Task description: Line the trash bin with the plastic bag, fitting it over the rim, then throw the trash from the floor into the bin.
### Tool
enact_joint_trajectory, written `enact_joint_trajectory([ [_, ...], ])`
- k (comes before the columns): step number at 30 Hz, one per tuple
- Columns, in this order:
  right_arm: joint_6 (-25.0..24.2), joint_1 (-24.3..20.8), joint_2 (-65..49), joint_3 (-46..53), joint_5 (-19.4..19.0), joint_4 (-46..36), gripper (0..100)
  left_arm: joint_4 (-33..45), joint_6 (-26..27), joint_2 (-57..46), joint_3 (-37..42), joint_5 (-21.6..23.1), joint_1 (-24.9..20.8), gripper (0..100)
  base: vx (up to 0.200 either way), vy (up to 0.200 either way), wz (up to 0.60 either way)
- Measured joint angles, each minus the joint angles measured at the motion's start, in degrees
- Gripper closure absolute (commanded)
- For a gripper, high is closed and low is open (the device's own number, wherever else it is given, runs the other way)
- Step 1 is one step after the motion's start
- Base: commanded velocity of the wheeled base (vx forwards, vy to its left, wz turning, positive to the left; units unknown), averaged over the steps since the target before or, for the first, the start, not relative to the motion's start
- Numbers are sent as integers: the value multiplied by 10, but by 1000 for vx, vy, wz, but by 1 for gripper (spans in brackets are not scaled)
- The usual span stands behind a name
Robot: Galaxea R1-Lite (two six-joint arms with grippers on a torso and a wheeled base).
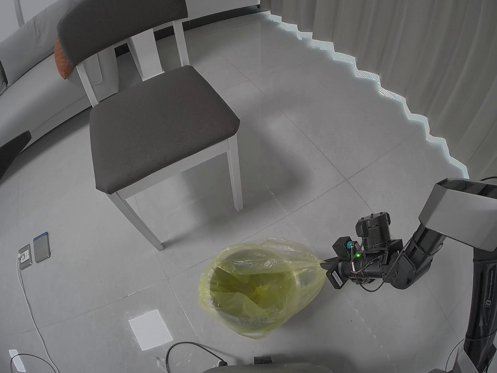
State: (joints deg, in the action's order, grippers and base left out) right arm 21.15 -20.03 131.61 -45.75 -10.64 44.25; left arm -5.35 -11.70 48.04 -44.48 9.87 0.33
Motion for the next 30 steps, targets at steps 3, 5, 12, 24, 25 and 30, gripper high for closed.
enact_joint_trajectory([
  [3, 8, 0, 11, 0, 0, 2, 100, 0, 0, 0, -1, 0, 0, 0, 0, 0, 0],
  [5, 16, -1, 23, -4, 0, 5, 100, 0, 0, 0, -1, 0, 0, 0, 0, 0, 0],
  [12, 28, -2, 80, -47, 2, 27, 100, 0, 0, 0, -1, 0, -1, 0, 0, 0, 0],
  [24, 35, -6, 122, -126, 3, -31, 0, -4, 0, 4, -2, 0, -3, 0, 0, 0, 0],
  [25, 37, -6, 123, -127, 3, -32, 0, -5, 0, 4, -2, 0, -4, 0, 0, 0, 0],
  [30, 37, -3, 124, -133, 2, -27, 0, -5, 0, 5, -4, 0, -4, 0, 0, 0, 0],
])
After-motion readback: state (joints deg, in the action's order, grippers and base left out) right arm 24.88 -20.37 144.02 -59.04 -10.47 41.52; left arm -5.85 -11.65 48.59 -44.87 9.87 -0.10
